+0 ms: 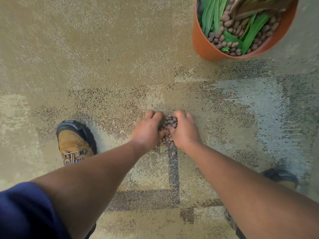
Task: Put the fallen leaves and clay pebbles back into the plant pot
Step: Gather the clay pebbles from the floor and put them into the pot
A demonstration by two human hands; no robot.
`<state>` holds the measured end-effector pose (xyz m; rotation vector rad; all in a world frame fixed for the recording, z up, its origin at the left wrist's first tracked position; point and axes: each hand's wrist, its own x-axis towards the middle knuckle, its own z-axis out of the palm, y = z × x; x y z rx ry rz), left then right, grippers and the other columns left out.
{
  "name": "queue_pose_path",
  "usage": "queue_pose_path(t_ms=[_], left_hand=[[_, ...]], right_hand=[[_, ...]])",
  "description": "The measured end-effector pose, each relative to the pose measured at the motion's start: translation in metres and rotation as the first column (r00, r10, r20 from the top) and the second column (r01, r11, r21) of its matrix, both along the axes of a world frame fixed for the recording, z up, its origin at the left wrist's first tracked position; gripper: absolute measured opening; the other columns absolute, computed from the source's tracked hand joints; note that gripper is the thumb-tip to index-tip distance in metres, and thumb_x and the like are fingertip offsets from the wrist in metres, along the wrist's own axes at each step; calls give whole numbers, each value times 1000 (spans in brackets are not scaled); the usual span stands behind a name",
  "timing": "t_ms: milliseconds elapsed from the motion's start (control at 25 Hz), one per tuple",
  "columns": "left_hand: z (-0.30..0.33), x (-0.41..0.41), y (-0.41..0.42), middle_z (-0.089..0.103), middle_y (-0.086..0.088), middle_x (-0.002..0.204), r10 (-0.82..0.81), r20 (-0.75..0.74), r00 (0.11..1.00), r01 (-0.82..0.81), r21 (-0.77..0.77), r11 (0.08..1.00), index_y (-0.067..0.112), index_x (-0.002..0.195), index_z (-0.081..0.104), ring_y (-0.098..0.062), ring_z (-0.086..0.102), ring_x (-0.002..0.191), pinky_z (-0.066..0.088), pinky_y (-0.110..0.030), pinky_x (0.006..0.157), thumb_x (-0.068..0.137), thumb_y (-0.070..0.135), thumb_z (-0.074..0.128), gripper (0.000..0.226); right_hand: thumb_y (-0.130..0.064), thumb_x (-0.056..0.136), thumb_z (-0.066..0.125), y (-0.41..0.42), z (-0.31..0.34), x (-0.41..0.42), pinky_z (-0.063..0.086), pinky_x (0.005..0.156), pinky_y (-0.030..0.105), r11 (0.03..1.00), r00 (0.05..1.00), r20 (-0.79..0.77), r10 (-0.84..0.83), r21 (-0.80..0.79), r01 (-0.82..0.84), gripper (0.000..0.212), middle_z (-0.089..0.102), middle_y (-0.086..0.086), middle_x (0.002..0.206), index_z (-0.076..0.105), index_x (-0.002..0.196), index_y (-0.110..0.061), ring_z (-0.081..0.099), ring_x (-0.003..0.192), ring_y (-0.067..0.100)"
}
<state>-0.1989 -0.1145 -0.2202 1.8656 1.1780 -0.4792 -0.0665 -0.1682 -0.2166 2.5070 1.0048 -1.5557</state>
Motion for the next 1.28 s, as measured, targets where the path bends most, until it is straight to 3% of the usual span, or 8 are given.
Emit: queue_pose_path(t_ms=[80, 160, 440, 640, 880, 1080, 1200, 1280], left_hand=[[-1, 4, -2, 53, 1, 124, -11, 48, 999, 9, 37, 999, 20, 131, 57, -15, 59, 104, 56, -29, 95, 96, 20, 68, 37], [-4, 2, -3, 56, 0, 125, -48, 75, 996, 44, 57, 997, 18, 131, 61, -19, 61, 106, 55, -25, 93, 99, 14, 62, 32], [-7, 2, 4, 59, 1, 119, -101, 87, 991, 102, -1, 995, 17, 125, 66, -21, 63, 107, 56, -21, 86, 104, 21, 55, 24], [-9, 2, 7, 61, 1, 114, -162, 78, 984, 160, 29, 987, 16, 124, 67, -19, 66, 100, 58, -19, 82, 106, 29, 51, 28], [-12, 5, 12, 61, 0, 99, -237, 103, 966, 231, 70, 971, 19, 109, 70, -14, 65, 87, 56, -15, 70, 104, 36, 53, 24], [-9, 18, 18, 65, -1, 104, -301, 193, 934, 295, 56, 954, 18, 114, 72, -18, 68, 91, 61, -22, 73, 100, 19, 62, 16], [-9, 22, 22, 67, 3, 97, -198, 187, 962, 200, 7, 980, 15, 107, 73, -15, 70, 84, 60, -18, 68, 99, 11, 62, 14], [0, 33, 26, 71, 1, 92, -3, 215, 977, 12, -43, 999, 13, 98, 74, -8, 70, 75, 58, -15, 61, 98, 9, 65, 11]], right_hand=[[-17, 98, 68, -4, -2, 2, 58, 96, 39, 1000, 1000, 7, 1, 22, -1, 13, 51, 3, 124, 59, 107, -19, 59, 105, 21], [-16, 98, 67, -8, -2, 4, 60, 91, 37, 998, 1000, 7, -26, 52, 25, 5, 56, -1, 116, 64, 99, -20, 60, 100, 20], [-12, 96, 71, -13, -2, 15, 62, 75, 27, 957, 959, -20, -282, 57, 283, 21, 72, -5, 111, 75, 112, -25, 70, 93, 18], [-3, 93, 71, -14, 6, 22, 62, 72, 27, 825, 817, -146, -558, 2, 565, 33, 73, -4, 98, 67, 86, -35, 72, 87, 17], [3, 93, 70, -14, 11, 31, 60, 72, 22, 734, 703, -247, -667, -58, 677, 25, 74, 2, 97, 72, 97, -22, 72, 87, 16], [5, 91, 71, -12, 9, 35, 63, 77, 25, 694, 647, -299, -702, -78, 716, 25, 76, 4, 97, 73, 97, -19, 74, 90, 18], [4, 91, 71, -6, 15, 41, 62, 74, 22, 663, 620, -306, -722, -49, 747, 24, 76, 3, 95, 72, 95, -20, 74, 89, 17], [3, 91, 71, 0, 26, 47, 61, 73, 21, 626, 582, -326, -745, -40, 779, 21, 77, 5, 97, 73, 100, -16, 75, 87, 17]])
